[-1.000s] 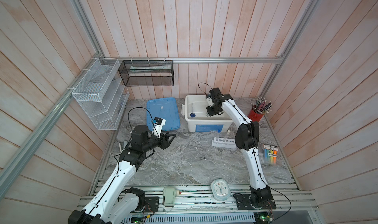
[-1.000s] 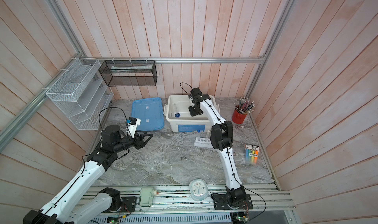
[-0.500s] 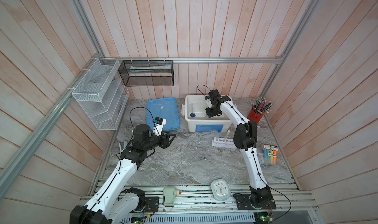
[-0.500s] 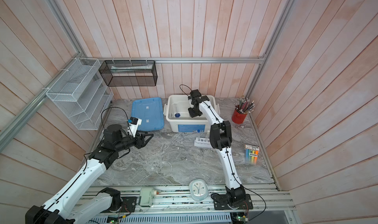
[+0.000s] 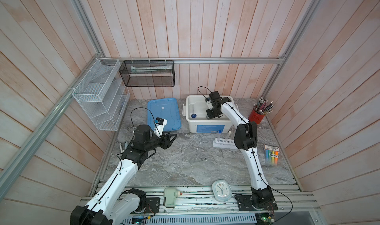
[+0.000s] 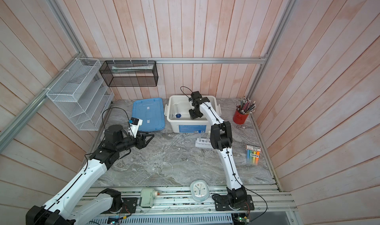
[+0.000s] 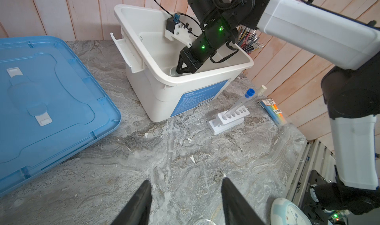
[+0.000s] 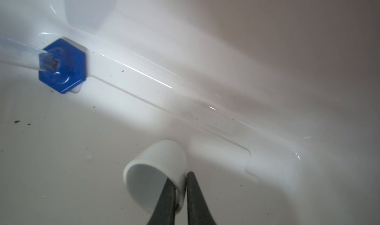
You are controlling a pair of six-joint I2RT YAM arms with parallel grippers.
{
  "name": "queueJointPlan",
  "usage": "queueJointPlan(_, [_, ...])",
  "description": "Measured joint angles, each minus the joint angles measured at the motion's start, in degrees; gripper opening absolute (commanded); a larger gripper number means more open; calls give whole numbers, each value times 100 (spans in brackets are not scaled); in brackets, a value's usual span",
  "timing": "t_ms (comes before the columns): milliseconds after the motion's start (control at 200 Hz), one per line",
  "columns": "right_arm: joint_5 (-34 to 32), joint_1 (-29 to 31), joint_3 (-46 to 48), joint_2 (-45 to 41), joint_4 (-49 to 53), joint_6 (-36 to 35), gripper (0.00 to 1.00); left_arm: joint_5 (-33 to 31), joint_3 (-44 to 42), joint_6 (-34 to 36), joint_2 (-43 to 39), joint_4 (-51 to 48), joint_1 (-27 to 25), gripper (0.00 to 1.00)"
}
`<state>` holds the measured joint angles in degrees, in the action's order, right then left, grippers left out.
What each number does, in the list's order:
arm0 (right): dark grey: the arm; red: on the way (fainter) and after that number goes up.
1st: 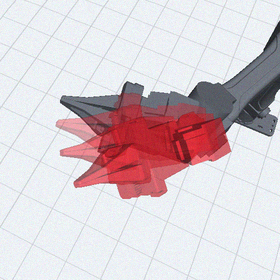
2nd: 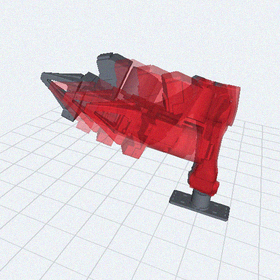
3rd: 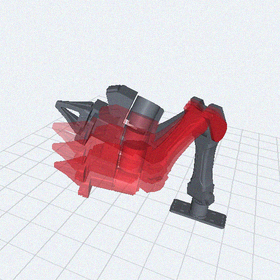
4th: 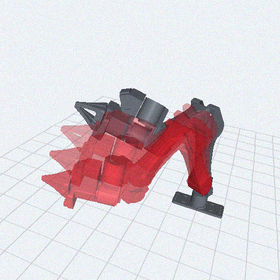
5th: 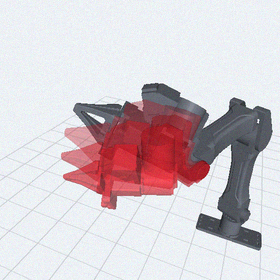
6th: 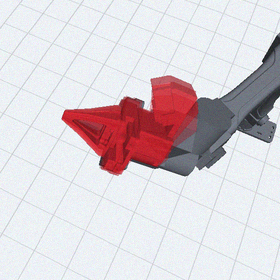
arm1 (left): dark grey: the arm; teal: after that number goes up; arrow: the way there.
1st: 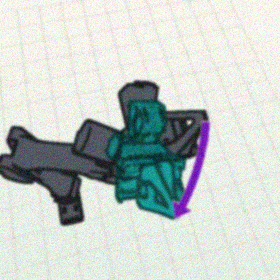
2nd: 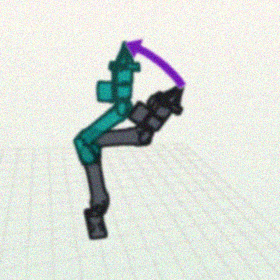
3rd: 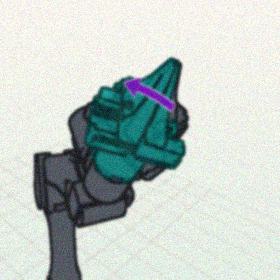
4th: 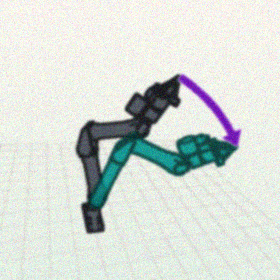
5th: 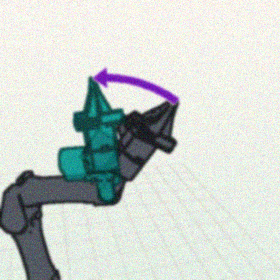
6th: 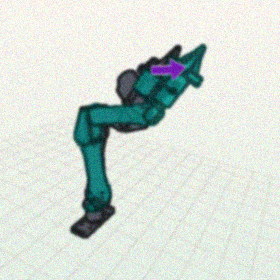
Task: Organize the chemistry lab equipment
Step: 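Lower the white cup into the bin and open the right gripper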
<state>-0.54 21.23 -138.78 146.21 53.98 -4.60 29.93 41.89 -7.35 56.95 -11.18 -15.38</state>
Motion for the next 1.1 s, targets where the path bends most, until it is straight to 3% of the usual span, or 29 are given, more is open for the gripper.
queueJointPlan(700, [2, 0, 0, -44, -7, 2, 26, -20, 0, -4, -46, 0, 0, 56])
queueJointPlan(1100, [-9, 7, -111, -494, 4, 0, 32, -20, 0, -68, -249, 2, 0, 56])
